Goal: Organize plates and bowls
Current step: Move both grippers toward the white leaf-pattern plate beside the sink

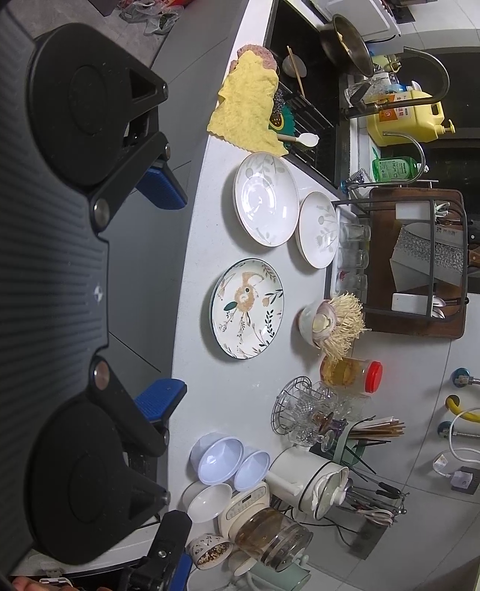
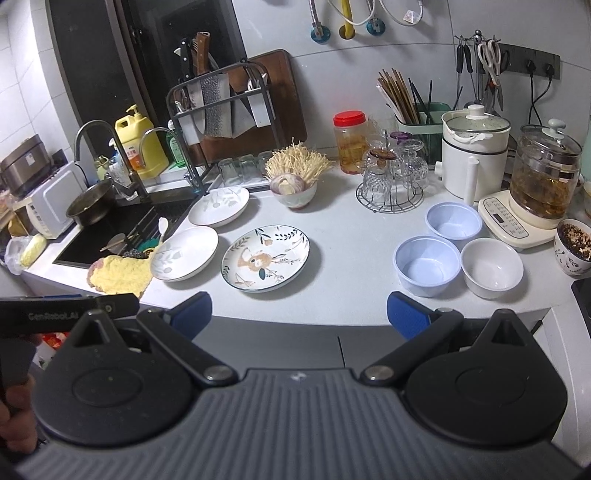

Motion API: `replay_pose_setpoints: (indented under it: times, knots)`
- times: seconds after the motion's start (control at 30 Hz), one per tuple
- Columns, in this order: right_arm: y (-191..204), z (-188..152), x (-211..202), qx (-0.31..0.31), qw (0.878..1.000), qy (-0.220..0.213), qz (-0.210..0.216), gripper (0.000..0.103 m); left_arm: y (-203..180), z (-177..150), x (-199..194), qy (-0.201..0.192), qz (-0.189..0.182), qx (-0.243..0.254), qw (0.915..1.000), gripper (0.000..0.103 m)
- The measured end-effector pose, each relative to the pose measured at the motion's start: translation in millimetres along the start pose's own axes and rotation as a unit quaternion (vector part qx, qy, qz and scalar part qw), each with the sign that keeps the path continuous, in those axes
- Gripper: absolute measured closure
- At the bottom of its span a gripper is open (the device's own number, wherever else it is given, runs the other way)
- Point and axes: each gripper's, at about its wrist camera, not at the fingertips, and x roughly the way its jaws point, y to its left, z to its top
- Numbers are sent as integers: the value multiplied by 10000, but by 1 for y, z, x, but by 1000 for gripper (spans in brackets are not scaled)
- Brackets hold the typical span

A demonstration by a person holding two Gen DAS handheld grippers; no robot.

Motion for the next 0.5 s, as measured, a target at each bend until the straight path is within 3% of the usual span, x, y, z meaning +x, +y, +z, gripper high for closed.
replay_pose_setpoints:
  times: [0.5]
  knots:
    - [8,4,-1,-69,9998,-85,181,0,4,5,-5,-89,18,-94,9999,3]
